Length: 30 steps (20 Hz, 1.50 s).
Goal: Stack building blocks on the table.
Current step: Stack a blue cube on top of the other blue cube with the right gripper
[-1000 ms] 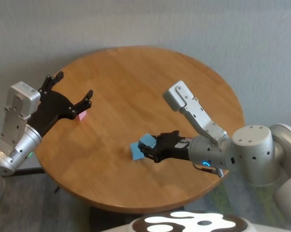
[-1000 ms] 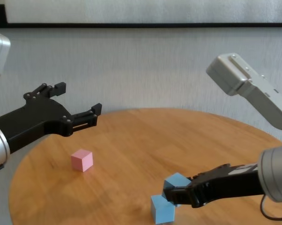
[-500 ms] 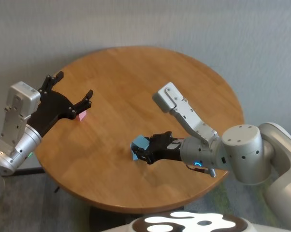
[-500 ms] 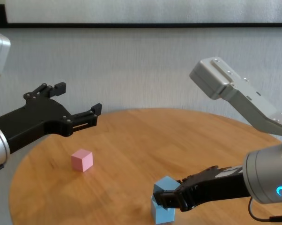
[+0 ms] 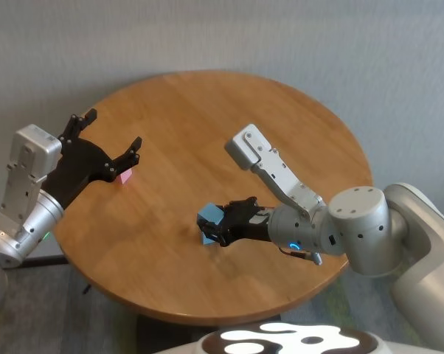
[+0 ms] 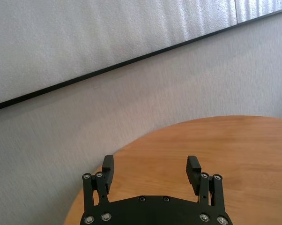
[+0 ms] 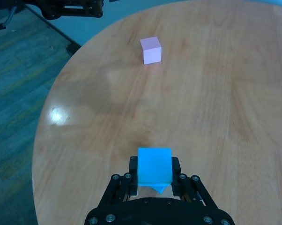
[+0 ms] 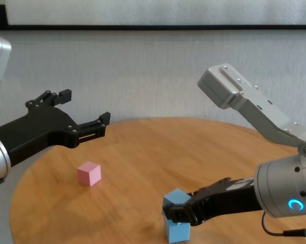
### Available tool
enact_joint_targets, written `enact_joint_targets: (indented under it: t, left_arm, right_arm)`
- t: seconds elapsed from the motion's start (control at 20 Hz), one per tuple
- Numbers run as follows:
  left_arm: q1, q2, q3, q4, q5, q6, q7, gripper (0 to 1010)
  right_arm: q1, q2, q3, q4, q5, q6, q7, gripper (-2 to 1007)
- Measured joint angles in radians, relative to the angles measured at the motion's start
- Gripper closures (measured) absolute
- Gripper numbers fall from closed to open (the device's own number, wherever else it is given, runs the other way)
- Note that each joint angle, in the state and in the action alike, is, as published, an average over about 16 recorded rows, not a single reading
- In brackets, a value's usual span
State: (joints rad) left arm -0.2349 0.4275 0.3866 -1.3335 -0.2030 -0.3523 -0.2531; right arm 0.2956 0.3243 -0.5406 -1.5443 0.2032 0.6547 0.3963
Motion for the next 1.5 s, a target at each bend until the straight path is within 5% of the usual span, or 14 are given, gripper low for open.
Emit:
enact_joint_targets:
  t: [0.6,1.5]
  left_arm:
    - [0.0,0.0,0.0,0.0,0.0,0.0,0.0,10]
    - [0.0,0.0,0.0,0.0,0.0,0.0,0.0,10]
  right_arm:
    - [0.011,-0.029,0.001,0.035,-0.038,-0.015,-0.001,647]
    - [0.001,-0.045,0.014,0.038,-0.072,-0.015,0.003,646]
